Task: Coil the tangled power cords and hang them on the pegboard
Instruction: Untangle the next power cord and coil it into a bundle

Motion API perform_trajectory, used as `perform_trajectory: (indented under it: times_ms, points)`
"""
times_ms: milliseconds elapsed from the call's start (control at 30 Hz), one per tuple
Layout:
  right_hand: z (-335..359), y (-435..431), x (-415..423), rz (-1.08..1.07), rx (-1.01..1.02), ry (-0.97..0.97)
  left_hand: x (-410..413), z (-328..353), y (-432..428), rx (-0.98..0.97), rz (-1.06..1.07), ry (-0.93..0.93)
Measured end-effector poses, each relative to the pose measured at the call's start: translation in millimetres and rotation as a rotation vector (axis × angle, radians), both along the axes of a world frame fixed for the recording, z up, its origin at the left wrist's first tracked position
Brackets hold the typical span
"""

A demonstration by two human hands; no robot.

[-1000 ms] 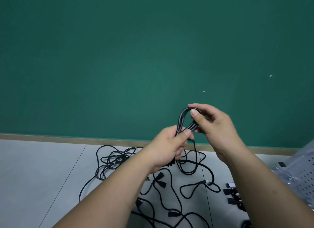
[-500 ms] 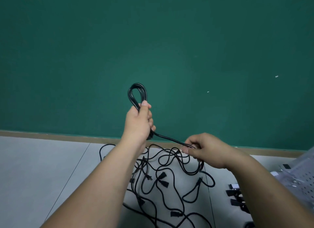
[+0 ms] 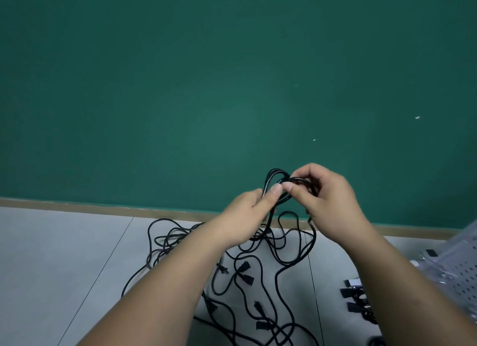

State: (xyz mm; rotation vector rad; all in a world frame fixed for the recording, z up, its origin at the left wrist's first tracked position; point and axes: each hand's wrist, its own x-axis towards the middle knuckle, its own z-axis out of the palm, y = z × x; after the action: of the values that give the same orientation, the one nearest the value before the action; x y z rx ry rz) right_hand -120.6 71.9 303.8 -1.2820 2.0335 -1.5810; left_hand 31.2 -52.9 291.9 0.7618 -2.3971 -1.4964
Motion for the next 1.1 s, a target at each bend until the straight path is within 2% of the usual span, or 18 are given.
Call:
perform_trajectory:
  times_ms: [100, 200, 300, 400, 500, 567, 700, 833, 1000, 1100]
  points:
    - [-1.4, 0.4, -1.2, -0.160, -0.023, 0.030, -7.6, -9.0, 7.9, -0.090, -0.065, -0.006]
    - [-1.3, -0.5, 2.9, -0.224, -0.048, 0.037, -11.3, -16.6, 10.7, -0.116, -0.048, -0.008]
    - [-2.7, -1.9, 4.7, -0.264, -0.016, 0.112, -9.9, -18.1, 13.2, -0.066, -0.013, 0.013]
    - [-4.4, -2.8, 7.3, -0.274, -0.024, 0.195, -10.8, -21.2, 13.4, -0.008, 0.050, 0.109]
    - [-6.4, -4.1, 9.2, -0.286, 0.001, 0.191, -12.2, -18.3, 15.7, 0.059, 0.104, 0.192]
    - [-3.9, -3.7, 7.7, -0.303, 0.005, 0.126, -11.2, -15.2, 18.1, 0.114, 0.103, 0.223]
    - [4.5, -2.3, 7.8, -0.270, -0.073, -0.182, -8.5, -16.1, 19.6, -0.024, 0.034, 0.232]
    - [13.8, 0.0, 9.9, -0.178, -0.122, -0.432, -9.0, -13.0, 25.1, -0.001, 0.008, 0.326]
    - [16.7, 6.8, 2.6, 0.049, -0.028, -0.423, -9.1, -6.5, 28.6, 0.051, -0.049, 0.312]
    - [15.3, 8.6, -0.4, 0.050, -0.051, -0.402, -6.6, -1.1, 31.3, 0.129, -0.112, 0.298]
